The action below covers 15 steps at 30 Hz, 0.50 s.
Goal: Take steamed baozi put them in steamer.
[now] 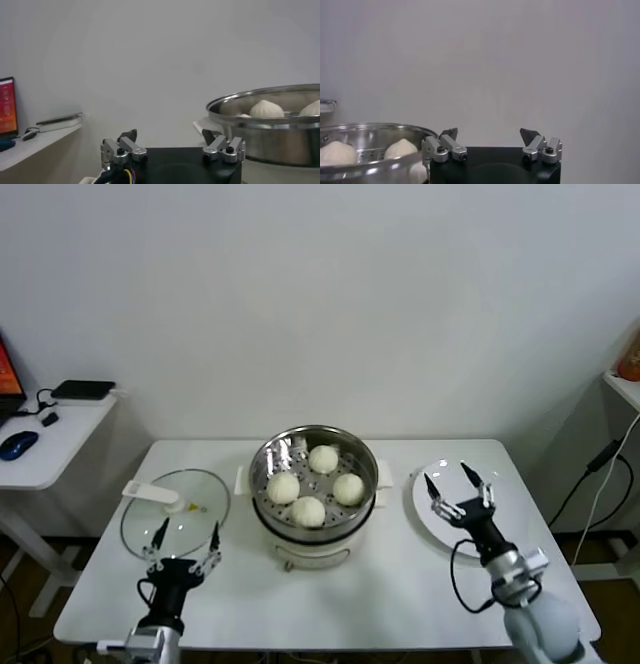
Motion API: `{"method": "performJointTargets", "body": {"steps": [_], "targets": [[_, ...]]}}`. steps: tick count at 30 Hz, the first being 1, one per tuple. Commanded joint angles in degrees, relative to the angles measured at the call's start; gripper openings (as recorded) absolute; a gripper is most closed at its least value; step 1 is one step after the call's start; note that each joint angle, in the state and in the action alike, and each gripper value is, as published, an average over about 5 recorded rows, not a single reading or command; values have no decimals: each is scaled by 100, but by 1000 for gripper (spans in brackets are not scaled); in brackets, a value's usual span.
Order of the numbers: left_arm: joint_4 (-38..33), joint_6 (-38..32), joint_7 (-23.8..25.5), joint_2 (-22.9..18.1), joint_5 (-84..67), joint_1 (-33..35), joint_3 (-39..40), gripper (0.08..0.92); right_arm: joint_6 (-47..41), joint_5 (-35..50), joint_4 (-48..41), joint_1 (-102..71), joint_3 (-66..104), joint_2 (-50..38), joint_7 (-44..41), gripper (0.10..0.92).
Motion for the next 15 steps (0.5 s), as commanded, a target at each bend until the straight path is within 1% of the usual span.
{"method": "performJointTargets", "body": {"steps": [1,15], "targets": [[22,31,-148,171,-247,-2,-130,823,550,-287,389,-1501,630,1166,181,823],[73,-65,-45,111,-357,6,-239,823,613,-483,403,-1486,556,1289,82,823]]}}
